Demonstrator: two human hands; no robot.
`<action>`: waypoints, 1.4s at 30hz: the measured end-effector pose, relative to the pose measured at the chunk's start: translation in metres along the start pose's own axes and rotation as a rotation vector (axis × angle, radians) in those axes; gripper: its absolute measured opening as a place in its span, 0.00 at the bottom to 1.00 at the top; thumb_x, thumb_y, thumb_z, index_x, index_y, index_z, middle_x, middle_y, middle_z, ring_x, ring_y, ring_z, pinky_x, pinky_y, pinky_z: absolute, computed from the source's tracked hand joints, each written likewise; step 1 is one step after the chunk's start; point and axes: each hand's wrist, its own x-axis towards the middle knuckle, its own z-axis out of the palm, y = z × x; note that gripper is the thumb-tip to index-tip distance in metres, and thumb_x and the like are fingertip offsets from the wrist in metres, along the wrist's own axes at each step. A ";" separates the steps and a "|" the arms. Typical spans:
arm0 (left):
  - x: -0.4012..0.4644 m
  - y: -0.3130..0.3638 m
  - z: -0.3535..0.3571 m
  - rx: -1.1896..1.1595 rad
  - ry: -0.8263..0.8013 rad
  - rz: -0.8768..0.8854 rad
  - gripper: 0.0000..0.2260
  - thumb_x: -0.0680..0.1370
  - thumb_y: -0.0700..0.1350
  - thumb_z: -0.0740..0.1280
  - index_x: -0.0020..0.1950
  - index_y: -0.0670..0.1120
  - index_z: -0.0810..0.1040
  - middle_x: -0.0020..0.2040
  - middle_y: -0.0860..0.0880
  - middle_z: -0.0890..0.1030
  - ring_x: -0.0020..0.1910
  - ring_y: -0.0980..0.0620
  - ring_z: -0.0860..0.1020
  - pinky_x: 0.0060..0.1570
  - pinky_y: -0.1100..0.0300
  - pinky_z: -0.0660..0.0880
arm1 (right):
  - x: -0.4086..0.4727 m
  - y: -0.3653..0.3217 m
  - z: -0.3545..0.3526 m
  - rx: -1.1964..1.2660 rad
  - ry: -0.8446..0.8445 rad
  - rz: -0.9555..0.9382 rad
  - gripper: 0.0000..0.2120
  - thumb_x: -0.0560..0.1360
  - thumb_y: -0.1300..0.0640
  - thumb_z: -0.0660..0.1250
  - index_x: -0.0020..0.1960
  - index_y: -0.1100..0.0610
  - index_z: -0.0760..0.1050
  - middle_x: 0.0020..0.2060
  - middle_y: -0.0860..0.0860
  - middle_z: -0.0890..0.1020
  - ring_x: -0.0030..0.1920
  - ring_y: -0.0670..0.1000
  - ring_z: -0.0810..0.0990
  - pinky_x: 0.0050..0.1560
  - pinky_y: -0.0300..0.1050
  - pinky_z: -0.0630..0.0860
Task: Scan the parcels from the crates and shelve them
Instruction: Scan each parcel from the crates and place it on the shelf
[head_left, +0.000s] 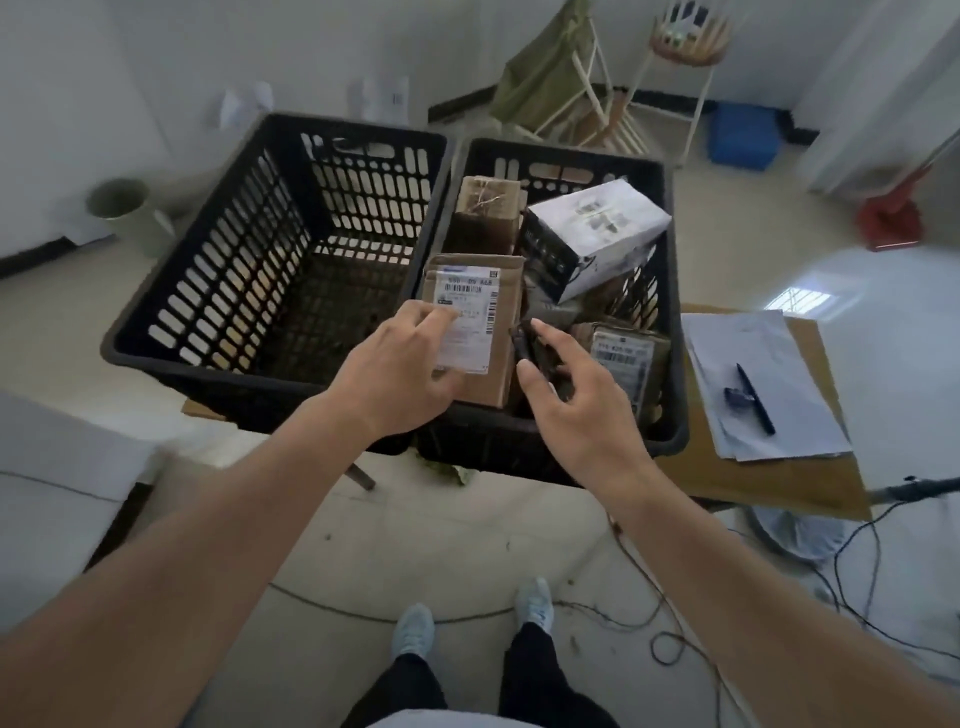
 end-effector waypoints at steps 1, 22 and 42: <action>0.006 0.003 0.006 -0.003 -0.006 -0.034 0.32 0.80 0.55 0.71 0.81 0.48 0.65 0.76 0.48 0.68 0.71 0.47 0.73 0.66 0.49 0.76 | 0.008 0.004 -0.005 0.033 -0.031 0.011 0.25 0.86 0.44 0.64 0.81 0.37 0.65 0.74 0.44 0.75 0.66 0.41 0.73 0.65 0.40 0.72; 0.077 0.032 0.050 -0.296 0.160 -0.344 0.68 0.61 0.58 0.87 0.85 0.52 0.42 0.69 0.43 0.56 0.72 0.43 0.62 0.78 0.44 0.65 | 0.080 0.019 -0.063 0.568 -0.259 0.405 0.13 0.87 0.42 0.60 0.70 0.35 0.74 0.61 0.50 0.82 0.56 0.58 0.84 0.44 0.47 0.82; 0.075 0.038 0.057 -0.542 0.103 -0.477 0.61 0.69 0.57 0.82 0.82 0.68 0.35 0.77 0.42 0.59 0.77 0.39 0.63 0.78 0.37 0.62 | 0.065 0.018 -0.068 0.622 -0.293 0.373 0.14 0.88 0.44 0.58 0.71 0.34 0.73 0.63 0.51 0.82 0.58 0.61 0.85 0.49 0.51 0.85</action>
